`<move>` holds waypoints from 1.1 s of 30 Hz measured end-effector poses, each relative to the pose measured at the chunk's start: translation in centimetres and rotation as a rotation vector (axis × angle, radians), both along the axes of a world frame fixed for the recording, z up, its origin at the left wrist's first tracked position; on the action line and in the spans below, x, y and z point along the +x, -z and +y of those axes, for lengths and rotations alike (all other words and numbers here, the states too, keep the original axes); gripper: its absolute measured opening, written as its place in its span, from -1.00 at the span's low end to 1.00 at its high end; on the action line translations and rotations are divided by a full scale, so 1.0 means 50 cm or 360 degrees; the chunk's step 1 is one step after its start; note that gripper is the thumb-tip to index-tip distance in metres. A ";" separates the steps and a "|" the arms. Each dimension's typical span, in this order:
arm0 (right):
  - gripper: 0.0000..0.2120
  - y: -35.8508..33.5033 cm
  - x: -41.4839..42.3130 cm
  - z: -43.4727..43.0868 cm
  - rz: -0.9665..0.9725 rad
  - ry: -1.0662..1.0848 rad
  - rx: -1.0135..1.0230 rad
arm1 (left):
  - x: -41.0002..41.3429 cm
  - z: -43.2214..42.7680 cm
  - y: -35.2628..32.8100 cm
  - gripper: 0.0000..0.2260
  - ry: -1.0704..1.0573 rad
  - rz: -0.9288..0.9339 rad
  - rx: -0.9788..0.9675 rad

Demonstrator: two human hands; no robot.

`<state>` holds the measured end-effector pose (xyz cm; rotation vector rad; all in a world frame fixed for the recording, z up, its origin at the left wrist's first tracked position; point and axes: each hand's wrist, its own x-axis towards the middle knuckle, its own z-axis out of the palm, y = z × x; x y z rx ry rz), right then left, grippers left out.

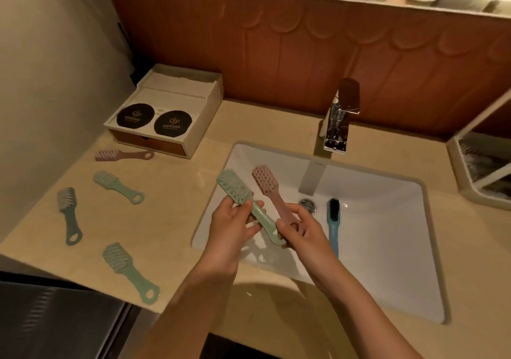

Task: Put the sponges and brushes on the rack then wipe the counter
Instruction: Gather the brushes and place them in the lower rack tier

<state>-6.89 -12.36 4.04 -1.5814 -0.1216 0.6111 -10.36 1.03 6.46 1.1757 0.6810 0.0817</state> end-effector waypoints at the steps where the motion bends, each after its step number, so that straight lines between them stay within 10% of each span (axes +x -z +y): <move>1: -0.84 0.000 0.002 -0.014 0.0009 0.0024 0.0010 | 0.005 -0.017 -0.003 -0.79 0.0017 0.0001 -0.0017; 17: -0.75 -0.001 0.095 -0.355 0.0580 0.0505 0.0688 | 0.123 -0.318 -0.016 -0.84 0.0302 0.0179 -0.0188; 33: -0.71 0.016 0.196 -0.710 0.0283 0.0598 0.0197 | 0.232 -0.584 -0.020 -0.77 0.0672 0.0259 -0.0126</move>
